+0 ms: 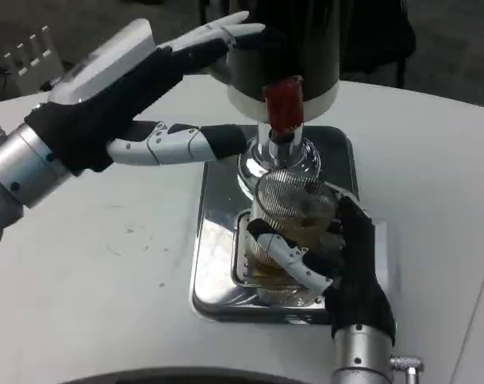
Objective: Grasp the cup under the faucet to collect the drink, then remove the cup.
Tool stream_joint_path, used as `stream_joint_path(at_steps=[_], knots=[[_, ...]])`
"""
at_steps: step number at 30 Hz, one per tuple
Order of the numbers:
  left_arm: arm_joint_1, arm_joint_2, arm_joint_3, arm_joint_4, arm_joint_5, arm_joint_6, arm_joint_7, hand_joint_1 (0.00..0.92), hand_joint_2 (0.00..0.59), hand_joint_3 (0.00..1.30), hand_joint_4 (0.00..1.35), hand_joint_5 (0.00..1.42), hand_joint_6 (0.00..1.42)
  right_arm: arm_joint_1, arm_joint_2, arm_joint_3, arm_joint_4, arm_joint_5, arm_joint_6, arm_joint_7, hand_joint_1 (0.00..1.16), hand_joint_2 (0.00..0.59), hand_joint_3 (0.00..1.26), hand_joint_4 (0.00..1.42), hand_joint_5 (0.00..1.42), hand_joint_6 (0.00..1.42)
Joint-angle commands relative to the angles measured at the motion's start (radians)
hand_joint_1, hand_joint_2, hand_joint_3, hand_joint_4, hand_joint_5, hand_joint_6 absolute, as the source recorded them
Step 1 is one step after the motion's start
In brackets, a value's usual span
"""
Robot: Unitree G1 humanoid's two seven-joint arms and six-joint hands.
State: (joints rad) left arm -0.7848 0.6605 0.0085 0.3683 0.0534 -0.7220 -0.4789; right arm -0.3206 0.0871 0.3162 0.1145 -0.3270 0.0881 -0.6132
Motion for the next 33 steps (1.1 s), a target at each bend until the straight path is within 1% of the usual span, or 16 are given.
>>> stream_joint_path(at_steps=[1, 7, 10, 14, 18, 22, 25, 27, 32, 33], knots=[[0.039, 0.003, 0.026, -0.034, -0.019, 0.014, 0.002, 0.0, 0.104, 0.21, 0.08, 0.15, 0.37, 0.063, 0.067, 0.004, -0.061, -0.01, 0.0, 0.003, 0.77, 0.212, 0.72, 0.77, 0.83, 0.83], [0.074, -0.001, 0.053, -0.068, -0.038, 0.034, 0.008, 0.0, 0.103, 0.21, 0.09, 0.17, 0.38, 0.094, 0.052, 0.011, -0.1, -0.013, 0.002, 0.022, 0.78, 0.203, 0.73, 0.79, 0.85, 0.86], [0.094, -0.003, 0.072, -0.089, -0.052, 0.046, 0.012, 0.0, 0.103, 0.22, 0.09, 0.17, 0.38, 0.109, 0.046, 0.012, -0.119, -0.016, 0.004, 0.033, 0.77, 0.193, 0.74, 0.8, 0.86, 0.86], [0.12, -0.003, 0.099, -0.111, -0.072, 0.066, 0.019, 0.0, 0.107, 0.22, 0.1, 0.17, 0.39, 0.133, 0.041, 0.007, -0.153, -0.013, 0.002, 0.046, 0.77, 0.191, 0.74, 0.8, 0.86, 0.88], [0.151, -0.004, 0.127, -0.133, -0.082, 0.085, 0.024, 0.0, 0.108, 0.22, 0.1, 0.17, 0.4, 0.161, 0.034, 0.012, -0.193, -0.022, 0.005, 0.055, 0.77, 0.191, 0.75, 0.81, 0.87, 0.89], [0.202, -0.001, 0.158, -0.159, -0.092, 0.106, 0.033, 0.0, 0.108, 0.22, 0.1, 0.18, 0.4, 0.2, 0.026, 0.01, -0.23, -0.02, 0.013, 0.072, 0.77, 0.19, 0.76, 0.81, 0.88, 0.9], [0.254, 0.001, 0.194, -0.184, -0.102, 0.131, 0.049, 0.0, 0.109, 0.23, 0.11, 0.18, 0.42, 0.221, 0.016, 0.012, -0.258, -0.027, 0.014, 0.088, 0.76, 0.197, 0.77, 0.82, 0.89, 0.91], [0.285, 0.001, 0.214, -0.198, -0.107, 0.146, 0.056, 0.0, 0.109, 0.23, 0.11, 0.19, 0.42, 0.234, 0.016, 0.013, -0.277, -0.026, 0.015, 0.099, 0.76, 0.198, 0.78, 0.82, 0.89, 0.91], [0.378, -0.006, 0.271, -0.239, -0.118, 0.184, 0.078, 0.0, 0.109, 0.23, 0.12, 0.19, 0.42, 0.26, 0.01, 0.02, -0.32, -0.053, 0.015, 0.113, 0.76, 0.199, 0.78, 0.82, 0.89, 0.91], [0.39, -0.007, 0.277, -0.245, -0.119, 0.19, 0.081, 0.0, 0.109, 0.23, 0.12, 0.19, 0.42, 0.266, 0.011, 0.018, -0.326, -0.047, 0.015, 0.122, 0.76, 0.199, 0.78, 0.82, 0.89, 0.91]])
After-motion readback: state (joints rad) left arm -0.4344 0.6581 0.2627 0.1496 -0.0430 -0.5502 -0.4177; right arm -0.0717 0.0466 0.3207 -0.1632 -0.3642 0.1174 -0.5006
